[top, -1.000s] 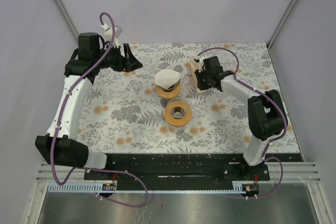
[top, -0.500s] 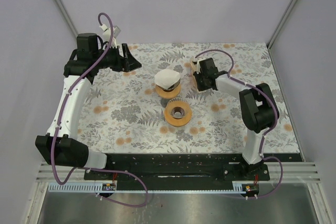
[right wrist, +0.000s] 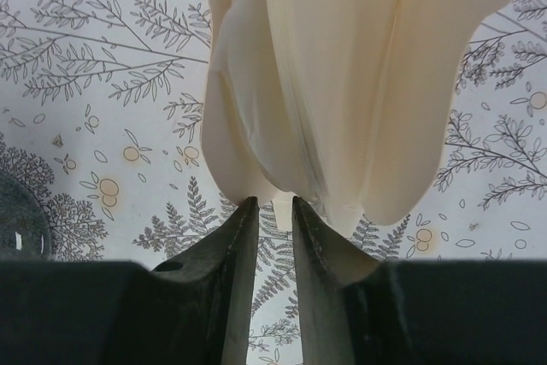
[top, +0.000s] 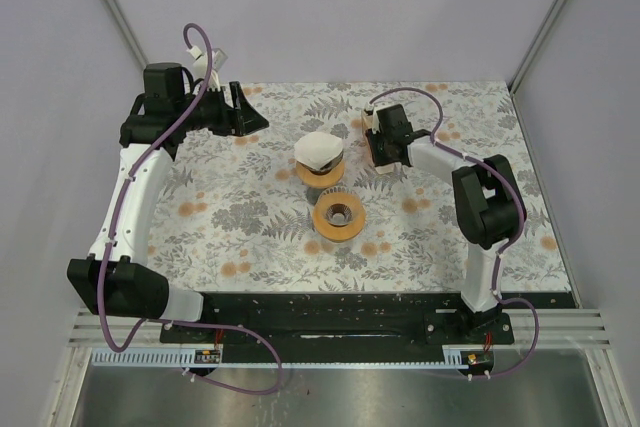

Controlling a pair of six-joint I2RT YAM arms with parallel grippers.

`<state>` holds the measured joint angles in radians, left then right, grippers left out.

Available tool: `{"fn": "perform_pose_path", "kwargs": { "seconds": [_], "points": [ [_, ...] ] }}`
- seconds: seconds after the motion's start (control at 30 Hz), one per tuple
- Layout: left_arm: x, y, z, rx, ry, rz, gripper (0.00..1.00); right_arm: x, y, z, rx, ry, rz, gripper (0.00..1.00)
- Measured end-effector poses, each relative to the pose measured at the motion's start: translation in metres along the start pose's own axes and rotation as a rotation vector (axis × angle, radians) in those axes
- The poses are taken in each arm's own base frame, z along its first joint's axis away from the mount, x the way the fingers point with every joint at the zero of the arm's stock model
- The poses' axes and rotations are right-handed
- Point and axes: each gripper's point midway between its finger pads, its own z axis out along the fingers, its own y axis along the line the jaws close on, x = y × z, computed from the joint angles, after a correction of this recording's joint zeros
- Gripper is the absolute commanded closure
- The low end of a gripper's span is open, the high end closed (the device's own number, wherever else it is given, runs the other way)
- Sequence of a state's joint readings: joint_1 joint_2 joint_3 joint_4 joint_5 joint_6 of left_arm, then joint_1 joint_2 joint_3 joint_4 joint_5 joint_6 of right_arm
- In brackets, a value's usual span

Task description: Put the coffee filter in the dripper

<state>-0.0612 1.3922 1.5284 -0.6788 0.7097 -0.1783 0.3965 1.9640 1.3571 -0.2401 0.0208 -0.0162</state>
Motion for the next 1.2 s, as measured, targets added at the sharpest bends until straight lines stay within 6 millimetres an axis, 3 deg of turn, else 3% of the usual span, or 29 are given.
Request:
{"fn": "perform_pose_path", "kwargs": {
  "seconds": [0.3, 0.6, 0.8, 0.93, 1.2],
  "points": [
    [0.004, 0.001, 0.001, 0.008, 0.009, -0.017, 0.27, -0.019, -0.007, -0.002, 0.044, -0.050, 0.005, 0.68],
    [0.005, 0.001, 0.000, 0.014, 0.011, -0.026, 0.27, -0.012, -0.011, 0.014, 0.072, -0.033, 0.003, 0.69],
    [0.005, 0.001, 0.000, 0.017, 0.011, -0.029, 0.27, -0.012, -0.013, 0.019, 0.107, -0.038, -0.004, 0.81],
    [0.005, 0.000, 0.000, 0.021, 0.011, -0.030, 0.27, -0.020, -0.016, 0.020, 0.128, -0.073, -0.007, 0.99],
    [0.005, 0.000, -0.001, 0.027, 0.011, -0.033, 0.27, -0.028, -0.021, 0.020, 0.158, -0.106, -0.017, 1.00]
  ]
}}
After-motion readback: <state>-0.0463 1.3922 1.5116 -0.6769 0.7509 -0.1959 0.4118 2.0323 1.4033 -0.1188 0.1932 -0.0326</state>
